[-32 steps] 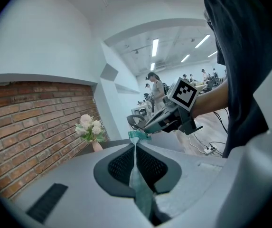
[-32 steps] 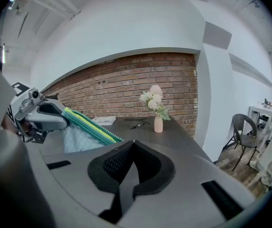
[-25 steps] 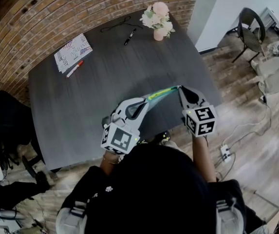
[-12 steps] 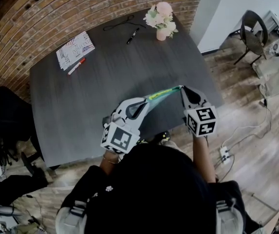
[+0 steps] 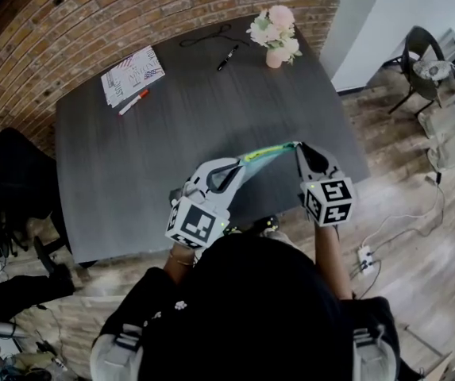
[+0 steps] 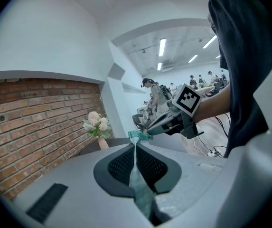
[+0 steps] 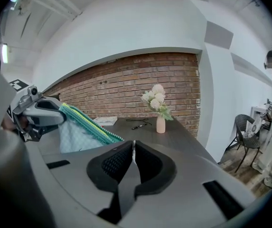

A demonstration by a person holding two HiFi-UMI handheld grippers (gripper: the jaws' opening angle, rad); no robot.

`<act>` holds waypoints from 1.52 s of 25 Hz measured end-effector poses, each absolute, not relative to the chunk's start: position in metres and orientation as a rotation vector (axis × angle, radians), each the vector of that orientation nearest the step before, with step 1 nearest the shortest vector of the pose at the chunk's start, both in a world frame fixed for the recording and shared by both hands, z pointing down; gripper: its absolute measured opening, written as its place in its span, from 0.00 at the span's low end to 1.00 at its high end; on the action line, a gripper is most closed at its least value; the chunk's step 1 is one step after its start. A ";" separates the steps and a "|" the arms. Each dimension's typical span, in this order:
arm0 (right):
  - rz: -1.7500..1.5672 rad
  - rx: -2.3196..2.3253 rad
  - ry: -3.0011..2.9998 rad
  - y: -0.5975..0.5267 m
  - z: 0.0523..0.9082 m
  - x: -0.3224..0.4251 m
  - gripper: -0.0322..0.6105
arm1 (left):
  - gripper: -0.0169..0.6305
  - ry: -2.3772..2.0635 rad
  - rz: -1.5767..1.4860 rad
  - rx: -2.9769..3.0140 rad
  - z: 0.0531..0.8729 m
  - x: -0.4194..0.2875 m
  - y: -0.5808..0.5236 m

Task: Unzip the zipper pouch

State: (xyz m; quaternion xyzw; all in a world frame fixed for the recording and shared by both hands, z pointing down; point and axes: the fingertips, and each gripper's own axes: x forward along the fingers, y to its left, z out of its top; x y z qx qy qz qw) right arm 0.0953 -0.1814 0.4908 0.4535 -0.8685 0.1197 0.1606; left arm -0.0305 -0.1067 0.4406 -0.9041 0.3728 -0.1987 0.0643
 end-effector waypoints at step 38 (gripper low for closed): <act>0.242 1.009 -2.891 -0.143 0.433 -0.025 0.05 | 0.04 1.894 -0.450 -2.466 0.427 -0.184 -0.080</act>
